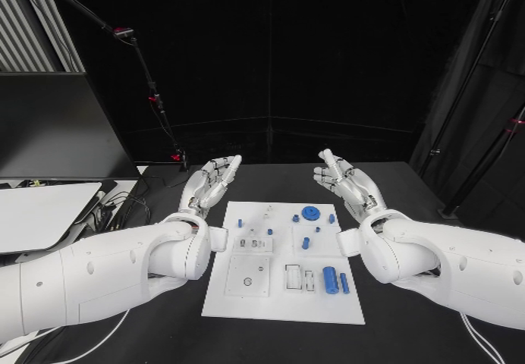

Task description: Assemble the parts on the task board

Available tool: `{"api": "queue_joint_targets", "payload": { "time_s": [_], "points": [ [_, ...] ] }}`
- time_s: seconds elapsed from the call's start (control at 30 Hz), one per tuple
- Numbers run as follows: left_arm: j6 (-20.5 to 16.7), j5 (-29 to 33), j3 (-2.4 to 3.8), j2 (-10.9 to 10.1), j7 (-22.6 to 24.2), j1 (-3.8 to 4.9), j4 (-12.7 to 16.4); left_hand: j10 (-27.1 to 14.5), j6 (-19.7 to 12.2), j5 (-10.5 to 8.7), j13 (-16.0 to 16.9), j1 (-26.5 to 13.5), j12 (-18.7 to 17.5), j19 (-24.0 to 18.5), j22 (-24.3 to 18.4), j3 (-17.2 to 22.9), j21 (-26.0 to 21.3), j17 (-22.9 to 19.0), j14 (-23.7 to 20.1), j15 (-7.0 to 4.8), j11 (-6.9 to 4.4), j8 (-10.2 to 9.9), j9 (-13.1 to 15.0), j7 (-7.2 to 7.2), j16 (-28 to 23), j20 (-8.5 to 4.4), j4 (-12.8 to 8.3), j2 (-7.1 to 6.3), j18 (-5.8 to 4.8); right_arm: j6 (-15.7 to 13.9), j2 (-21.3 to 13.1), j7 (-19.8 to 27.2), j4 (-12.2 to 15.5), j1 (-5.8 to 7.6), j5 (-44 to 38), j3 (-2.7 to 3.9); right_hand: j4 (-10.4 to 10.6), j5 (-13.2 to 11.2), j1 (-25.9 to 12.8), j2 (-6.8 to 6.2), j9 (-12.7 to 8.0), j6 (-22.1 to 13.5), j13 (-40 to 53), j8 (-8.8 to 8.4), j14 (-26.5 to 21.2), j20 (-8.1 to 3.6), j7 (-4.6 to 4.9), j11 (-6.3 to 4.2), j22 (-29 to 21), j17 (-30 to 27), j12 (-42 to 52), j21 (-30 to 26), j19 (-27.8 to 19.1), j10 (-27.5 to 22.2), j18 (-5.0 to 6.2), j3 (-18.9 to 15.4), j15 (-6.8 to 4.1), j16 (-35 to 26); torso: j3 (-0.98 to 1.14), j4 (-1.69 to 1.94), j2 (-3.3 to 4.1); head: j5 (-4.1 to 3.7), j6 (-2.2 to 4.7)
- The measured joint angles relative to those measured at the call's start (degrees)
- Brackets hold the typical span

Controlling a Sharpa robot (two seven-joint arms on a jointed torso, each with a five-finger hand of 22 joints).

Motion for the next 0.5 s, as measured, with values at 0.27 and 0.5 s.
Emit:
{"api": "queue_joint_targets", "payload": {
  "time_s": [0.27, 0.5],
  "points": [
    [1.79, -1.08, -1.85, 0.27, 1.09, 1.79, -0.49, 0.13, 0.04, -0.19, 0.00, 0.28, 0.46, 0.10, 0.10, 0.00, 0.05, 0.03, 0.09, 0.08, 0.13, 0.64, 0.01, -0.03, 0.42, 0.10, 0.08, 0.15, 0.00, 2.91, -0.14, -0.43, 0.27, 0.36, -4.11, -0.24, 0.00, 0.00, 0.12, 0.12, 0.00, 0.18, 0.00, 0.00, 0.01, 0.00, 0.18, 0.00, 0.00, -0.01, 0.01, 0.00, 0.00, 0.00, 0.00, 0.00, -0.01, 0.00, -0.01, 0.00, 0.00, 0.01, 0.00],
    [2.76, -1.49, -1.91, 0.50, 1.40, 1.85, -1.02, 0.34, 0.04, -1.47, 0.00, 0.04, 0.83, 0.10, 0.10, -0.16, 0.05, 0.02, 0.09, 0.08, -0.06, 0.83, -0.22, -0.03, 0.42, 0.10, 0.23, 0.39, 0.87, 4.07, -0.30, -0.83, -1.03, 0.36, -5.21, -0.25, 0.00, 0.00, 0.12, 0.12, 0.00, 0.18, -0.01, 0.00, 0.02, 0.00, 0.18, 0.00, -0.01, -0.01, 0.01, 0.00, 0.00, 0.00, 0.00, 0.00, -0.02, 0.00, 0.03, 0.05, 0.05, 0.44, -0.36]
  ]
}}
